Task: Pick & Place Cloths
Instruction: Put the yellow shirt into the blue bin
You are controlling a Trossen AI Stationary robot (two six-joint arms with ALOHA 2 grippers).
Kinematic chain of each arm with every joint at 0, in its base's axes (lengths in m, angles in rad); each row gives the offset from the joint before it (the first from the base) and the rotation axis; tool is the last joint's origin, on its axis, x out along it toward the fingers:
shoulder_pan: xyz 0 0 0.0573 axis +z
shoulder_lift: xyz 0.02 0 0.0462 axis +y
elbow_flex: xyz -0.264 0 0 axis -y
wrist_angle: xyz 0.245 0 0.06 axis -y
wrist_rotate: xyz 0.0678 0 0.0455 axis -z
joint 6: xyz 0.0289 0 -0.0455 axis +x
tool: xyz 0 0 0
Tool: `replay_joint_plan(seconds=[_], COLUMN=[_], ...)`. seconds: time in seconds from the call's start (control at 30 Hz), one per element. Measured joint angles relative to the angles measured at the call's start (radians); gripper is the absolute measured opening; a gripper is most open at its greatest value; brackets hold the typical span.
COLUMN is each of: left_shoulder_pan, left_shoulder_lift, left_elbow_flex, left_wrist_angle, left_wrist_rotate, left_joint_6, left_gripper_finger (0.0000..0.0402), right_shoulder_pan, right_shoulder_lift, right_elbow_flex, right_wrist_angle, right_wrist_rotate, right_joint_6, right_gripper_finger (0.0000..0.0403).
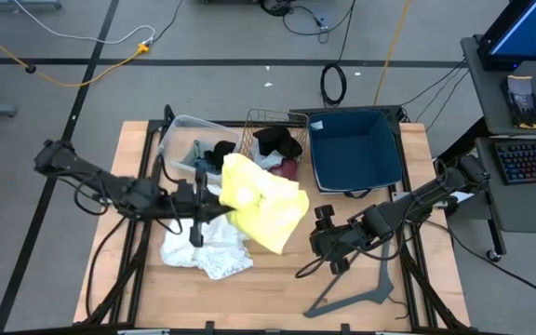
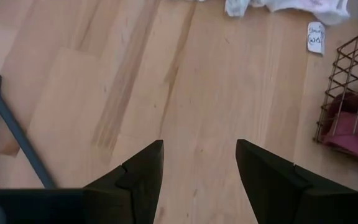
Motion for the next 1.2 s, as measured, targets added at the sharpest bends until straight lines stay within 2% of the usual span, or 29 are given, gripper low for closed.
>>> replay_joint_plan(seconds=[0.13,0.23,0.4,0.57,0.73,1.0,1.2], left_shoulder_pan=[0.055,0.095,0.15,0.188,0.212,0.254,0.309], left_shoulder_lift=[-0.006,-0.007,-0.007,-0.007,-0.006,-0.007,0.019], left_elbow_flex=[0.0,0.0,0.007,0.076,0.152,0.212,0.212], left_wrist_angle=[0.041,0.05,0.048,-0.028,-0.1,-0.124,-0.13], left_wrist_rotate=[0.062,0.078,0.078,0.078,0.073,0.069,0.069], left_joint_6=[0.058,0.065,0.066,0.07,0.073,0.092,0.056], left_gripper_finger=[0.0012,0.0012,0.0012,0.0012,0.0012,0.0012,0.0012], right_shoulder_pan=[0.0,0.0,0.0,0.011,0.059,0.145,0.16], right_shoulder_lift=[0.0,0.0,0.0,0.0,0.0,0.0,0.0], right_elbow_flex=[0.0,0.0,-0.03,-0.047,-0.049,-0.049,-0.049], right_wrist_angle=[0.027,0.08,0.25,0.397,0.516,0.639,0.71], right_wrist_rotate=[0.002,0.048,0.111,0.186,0.365,0.75,0.901], right_joint_6=[-0.002,-0.03,-0.139,-0.243,-0.386,-0.639,-0.793], right_gripper_finger=[0.0196,0.0196,0.0196,0.0196,0.0196,0.0196,0.0196])
